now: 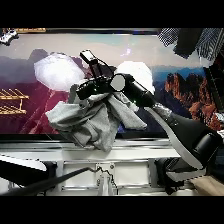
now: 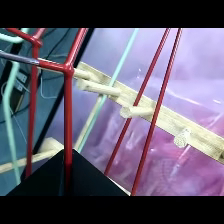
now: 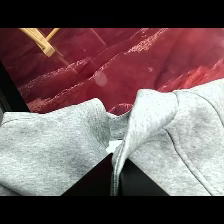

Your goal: Fold the clothes and pants, and hang the long-sleeved shirts on hangers.

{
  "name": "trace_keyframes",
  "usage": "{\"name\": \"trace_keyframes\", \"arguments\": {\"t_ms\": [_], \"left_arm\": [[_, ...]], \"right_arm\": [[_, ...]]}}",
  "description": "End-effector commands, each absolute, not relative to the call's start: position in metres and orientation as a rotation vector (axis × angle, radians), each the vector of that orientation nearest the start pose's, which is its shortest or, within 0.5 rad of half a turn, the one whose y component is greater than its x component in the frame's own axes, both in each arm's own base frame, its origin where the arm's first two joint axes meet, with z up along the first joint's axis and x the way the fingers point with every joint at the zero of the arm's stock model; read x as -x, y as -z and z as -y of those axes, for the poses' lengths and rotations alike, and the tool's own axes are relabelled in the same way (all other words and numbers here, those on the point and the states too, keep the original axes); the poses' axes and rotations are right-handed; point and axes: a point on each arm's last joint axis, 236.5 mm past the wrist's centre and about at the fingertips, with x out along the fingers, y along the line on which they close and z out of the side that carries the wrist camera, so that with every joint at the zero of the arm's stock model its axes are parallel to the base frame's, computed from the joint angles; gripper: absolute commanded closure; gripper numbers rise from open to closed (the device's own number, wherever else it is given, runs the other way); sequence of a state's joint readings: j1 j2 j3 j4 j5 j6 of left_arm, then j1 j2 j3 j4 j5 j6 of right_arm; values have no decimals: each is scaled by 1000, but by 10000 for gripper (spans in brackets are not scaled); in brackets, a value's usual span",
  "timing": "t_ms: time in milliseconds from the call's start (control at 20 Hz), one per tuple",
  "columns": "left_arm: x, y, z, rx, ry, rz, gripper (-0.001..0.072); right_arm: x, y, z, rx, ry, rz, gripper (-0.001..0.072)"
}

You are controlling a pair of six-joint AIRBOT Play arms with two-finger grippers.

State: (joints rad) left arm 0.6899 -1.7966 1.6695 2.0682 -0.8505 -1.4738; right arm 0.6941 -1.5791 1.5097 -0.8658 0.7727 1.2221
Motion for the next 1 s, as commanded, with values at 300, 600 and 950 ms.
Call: {"name": "trace_keyframes", "arguments": {"t_ms": [300, 600, 950], "left_arm": [[-403, -101, -376, -141, -758, -995, 689], [-413, -233, -273, -13, -682, -675, 689], [-328, -318, -77, 18, -263, -611, 689]], "right_arm": [[-367, -99, -438, -101, -1012, -806, 678], [-381, -88, -424, 23, -968, -768, 677], [-378, -75, -409, 27, -935, -858, 677]]}}
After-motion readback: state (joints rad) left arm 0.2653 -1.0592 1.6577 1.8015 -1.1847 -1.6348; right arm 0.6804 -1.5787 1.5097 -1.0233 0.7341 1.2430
